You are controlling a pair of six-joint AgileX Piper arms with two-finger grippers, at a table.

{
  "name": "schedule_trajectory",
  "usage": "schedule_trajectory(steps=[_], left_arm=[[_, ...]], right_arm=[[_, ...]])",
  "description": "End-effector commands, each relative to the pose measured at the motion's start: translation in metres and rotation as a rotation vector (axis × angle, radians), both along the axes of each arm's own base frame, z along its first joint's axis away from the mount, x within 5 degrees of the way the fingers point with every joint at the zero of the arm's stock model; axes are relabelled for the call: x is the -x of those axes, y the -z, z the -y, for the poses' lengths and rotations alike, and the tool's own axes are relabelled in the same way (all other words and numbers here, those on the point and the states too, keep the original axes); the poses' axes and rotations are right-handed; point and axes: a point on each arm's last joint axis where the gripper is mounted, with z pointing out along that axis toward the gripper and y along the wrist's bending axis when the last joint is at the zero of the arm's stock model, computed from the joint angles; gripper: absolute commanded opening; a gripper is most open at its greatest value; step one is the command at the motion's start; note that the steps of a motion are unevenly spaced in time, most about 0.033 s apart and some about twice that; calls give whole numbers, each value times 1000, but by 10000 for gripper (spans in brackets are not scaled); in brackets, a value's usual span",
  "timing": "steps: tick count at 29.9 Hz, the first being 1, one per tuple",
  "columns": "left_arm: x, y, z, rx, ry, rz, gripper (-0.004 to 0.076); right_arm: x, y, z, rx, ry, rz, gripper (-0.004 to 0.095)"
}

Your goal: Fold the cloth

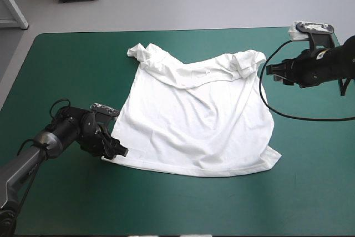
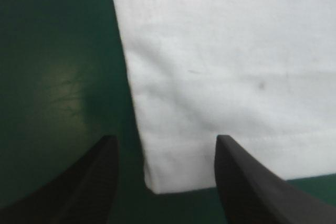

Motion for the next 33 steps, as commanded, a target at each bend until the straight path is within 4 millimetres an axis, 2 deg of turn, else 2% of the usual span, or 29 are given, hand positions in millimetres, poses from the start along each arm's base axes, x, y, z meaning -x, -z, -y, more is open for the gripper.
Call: schedule_trajectory(steps=[1,6,9,10,11,15,19,21,25,33], left_arm=[[0,0,1,13,-15,38,398],[-3,22,2,0,-26,-36,305],[-6,28,4,5,-31,-41,144],[-7,30,4,8,-32,-37,43],[-8,29,4,10,-32,-31,-6],[-9,29,4,11,-30,-16,-9],[-9,29,4,9,-30,-21,-9],[-9,29,4,8,-24,-21,-9],[-9,29,4,8,-24,-21,-9],[-9,29,4,12,-27,-18,-9]], right_arm=[[10,-17,1,-20,7,85,393],[10,-17,1,-20,7,85,361],[10,-17,1,-9,11,85,343],[10,-17,2,-2,16,84,343],[10,-16,4,12,28,80,343],[9,3,10,75,66,15,402],[17,46,9,83,59,-132,545],[22,67,7,107,50,-202,573],[29,101,-2,159,14,-304,571],[36,147,-11,188,0,-358,551]])
